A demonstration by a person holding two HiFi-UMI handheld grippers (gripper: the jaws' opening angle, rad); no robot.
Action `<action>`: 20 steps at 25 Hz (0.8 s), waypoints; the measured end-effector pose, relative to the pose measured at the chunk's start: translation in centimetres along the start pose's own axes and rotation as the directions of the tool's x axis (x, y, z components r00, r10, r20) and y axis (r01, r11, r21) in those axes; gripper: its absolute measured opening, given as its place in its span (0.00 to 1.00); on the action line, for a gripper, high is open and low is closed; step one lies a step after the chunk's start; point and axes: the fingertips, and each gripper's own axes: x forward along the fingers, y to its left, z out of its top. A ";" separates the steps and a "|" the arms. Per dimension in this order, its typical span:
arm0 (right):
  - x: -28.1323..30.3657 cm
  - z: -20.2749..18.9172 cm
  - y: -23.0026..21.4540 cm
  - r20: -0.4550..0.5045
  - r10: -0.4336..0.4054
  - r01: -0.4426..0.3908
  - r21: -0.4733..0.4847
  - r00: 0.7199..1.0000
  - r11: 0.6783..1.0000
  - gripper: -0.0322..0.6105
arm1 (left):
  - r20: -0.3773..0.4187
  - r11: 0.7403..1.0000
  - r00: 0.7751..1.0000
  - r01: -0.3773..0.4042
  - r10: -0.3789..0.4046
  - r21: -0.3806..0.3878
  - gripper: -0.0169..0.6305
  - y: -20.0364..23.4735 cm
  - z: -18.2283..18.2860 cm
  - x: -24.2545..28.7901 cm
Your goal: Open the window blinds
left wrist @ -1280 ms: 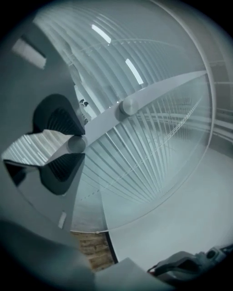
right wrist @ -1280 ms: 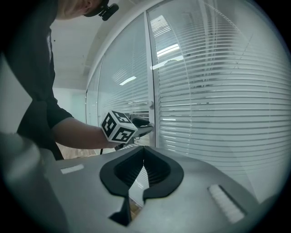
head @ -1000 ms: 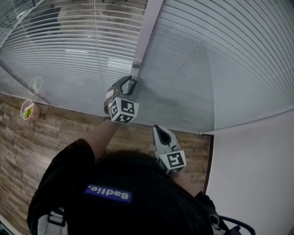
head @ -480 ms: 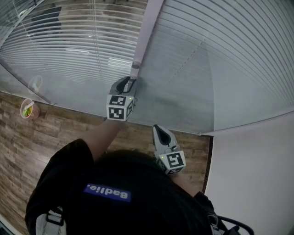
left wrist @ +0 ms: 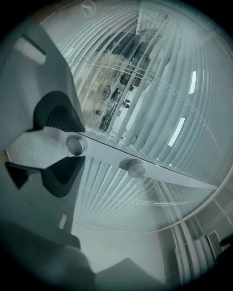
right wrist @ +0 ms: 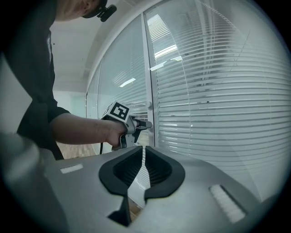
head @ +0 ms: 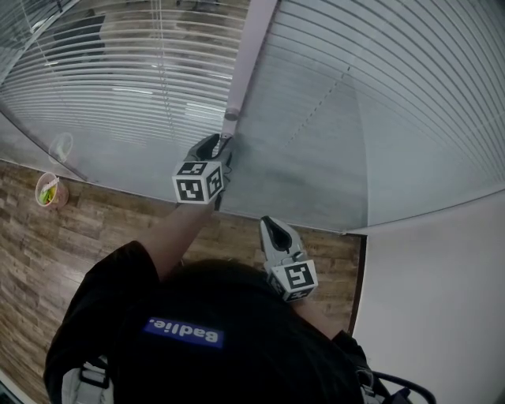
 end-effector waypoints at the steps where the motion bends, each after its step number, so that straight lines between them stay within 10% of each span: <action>1: 0.1 0.0 0.1 0.000 0.003 -0.003 0.003 1.000 1.000 0.09 | -0.003 1.000 1.000 -0.002 0.002 0.028 0.32 0.3 0.1 -0.1; 3: 0.1 -0.1 0.1 0.001 0.005 -0.005 0.006 1.000 1.000 0.09 | 0.006 0.984 1.000 -0.013 0.013 0.177 0.39 0.7 0.6 -0.5; 5: 0.2 -0.3 0.0 -0.003 0.000 0.000 0.007 1.000 1.000 0.09 | 0.025 0.900 1.000 -0.025 0.015 0.435 0.40 0.3 1.2 -0.9; 7: 0.3 -0.4 0.0 -0.007 -0.002 0.002 0.010 1.000 1.000 0.09 | 0.024 0.727 1.000 -0.020 0.005 0.687 0.40 -0.6 0.9 -1.0; 9: 0.4 -0.3 0.1 -0.010 0.000 0.000 0.013 1.000 1.000 0.09 | -0.004 0.501 1.000 0.003 0.002 0.865 0.40 -1.4 0.1 -0.8; 12: 0.5 -0.4 0.2 -0.013 -0.002 0.002 0.015 1.000 1.000 0.08 | -0.039 0.159 0.999 0.035 0.018 0.987 0.39 -1.8 -1.1 -0.5; 14: 0.5 -0.5 0.1 -0.016 -0.006 0.007 0.018 1.000 1.000 0.08 | -0.052 -0.021 0.998 0.052 0.024 0.998 0.37 -1.9 -1.4 -0.5; 17: 0.6 -0.7 -0.1 -0.021 -0.011 0.012 0.024 1.000 1.000 0.08 | -0.073 -0.205 0.997 0.073 0.011 0.976 0.32 -1.9 -1.9 -0.6; 20: 0.6 -0.8 -0.1 -0.025 -0.015 0.016 0.029 1.000 0.999 0.08 | -0.092 -0.285 0.996 0.089 0.002 0.954 0.31 -1.9 -2.5 -0.7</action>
